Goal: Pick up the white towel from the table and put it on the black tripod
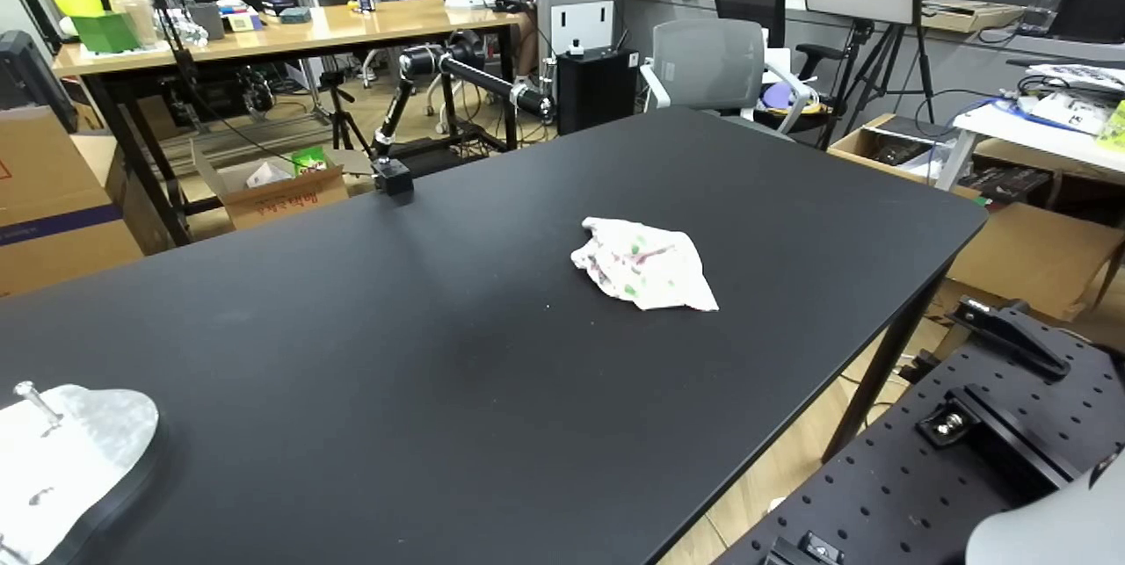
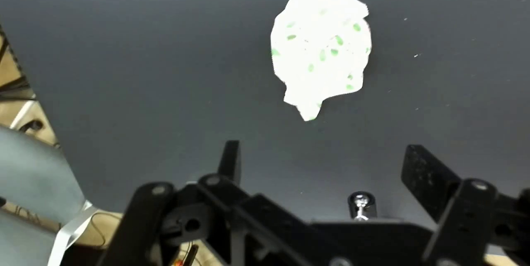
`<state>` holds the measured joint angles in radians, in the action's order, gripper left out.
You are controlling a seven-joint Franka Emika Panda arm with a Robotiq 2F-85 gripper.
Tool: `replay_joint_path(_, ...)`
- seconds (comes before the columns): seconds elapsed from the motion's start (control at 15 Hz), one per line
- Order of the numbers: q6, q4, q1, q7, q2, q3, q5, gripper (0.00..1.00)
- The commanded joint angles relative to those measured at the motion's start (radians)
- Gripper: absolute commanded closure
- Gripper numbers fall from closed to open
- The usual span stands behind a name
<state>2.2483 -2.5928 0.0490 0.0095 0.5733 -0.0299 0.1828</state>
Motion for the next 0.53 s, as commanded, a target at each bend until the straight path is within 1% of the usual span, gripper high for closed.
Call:
replay_joint_path(0.0, 0.189, -0.069, 0.059, 0.027, -0.061, -0.013, 0.125, 0.0)
replay_joint_path(0.13, 0.234, -0.085, 0.062, -0.012, -0.119, 0.006, 0.141, 0.0)
replay_joint_path(0.27, 0.247, -0.087, 0.013, -0.114, -0.183, 0.052, 0.071, 0.0)
replay_joint_path(0.33, 0.241, -0.087, -0.019, -0.198, -0.214, 0.082, 0.025, 0.0)
replay_joint_path(0.47, 0.236, -0.083, -0.049, -0.319, -0.255, 0.12, -0.044, 0.0)
